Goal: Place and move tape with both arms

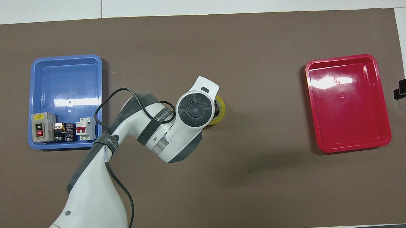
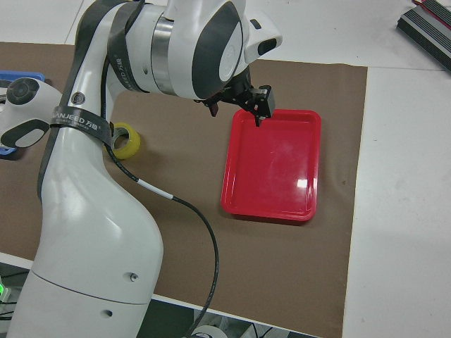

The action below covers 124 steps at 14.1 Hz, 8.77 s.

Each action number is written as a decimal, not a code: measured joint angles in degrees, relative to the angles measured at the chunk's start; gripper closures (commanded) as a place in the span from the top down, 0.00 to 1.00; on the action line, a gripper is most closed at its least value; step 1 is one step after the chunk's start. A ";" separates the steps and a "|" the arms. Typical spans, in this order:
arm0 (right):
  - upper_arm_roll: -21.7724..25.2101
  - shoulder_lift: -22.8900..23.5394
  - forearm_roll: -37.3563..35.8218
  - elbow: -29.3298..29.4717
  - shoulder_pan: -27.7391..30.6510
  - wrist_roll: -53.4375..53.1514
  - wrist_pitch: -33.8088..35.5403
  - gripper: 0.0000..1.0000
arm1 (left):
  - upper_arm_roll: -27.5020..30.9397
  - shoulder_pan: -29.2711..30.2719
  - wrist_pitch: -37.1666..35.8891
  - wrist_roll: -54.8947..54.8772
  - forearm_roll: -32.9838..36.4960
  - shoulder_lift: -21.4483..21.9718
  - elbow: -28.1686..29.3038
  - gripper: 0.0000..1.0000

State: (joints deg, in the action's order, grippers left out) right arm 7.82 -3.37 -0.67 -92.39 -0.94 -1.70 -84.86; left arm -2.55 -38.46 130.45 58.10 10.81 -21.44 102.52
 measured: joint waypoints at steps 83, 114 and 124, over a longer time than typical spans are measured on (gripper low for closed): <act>-0.76 15.12 -0.89 -14.93 5.93 15.49 -30.02 1.00 | 0.34 39.49 -37.85 -57.49 -11.50 21.54 -8.07 1.00; -2.95 2.49 -0.82 1.94 1.19 5.43 -0.17 1.00 | 0.34 39.49 -37.85 -57.49 -11.50 21.54 -8.07 1.00; -3.02 2.50 -0.82 1.96 0.80 5.43 -0.03 1.00 | 0.34 39.49 -37.85 -57.49 -11.50 21.54 -8.07 1.00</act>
State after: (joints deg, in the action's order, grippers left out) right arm 4.80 -0.88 -1.49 -90.43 -0.14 3.74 -84.89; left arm -2.20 1.03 92.60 0.61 -0.69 0.10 94.45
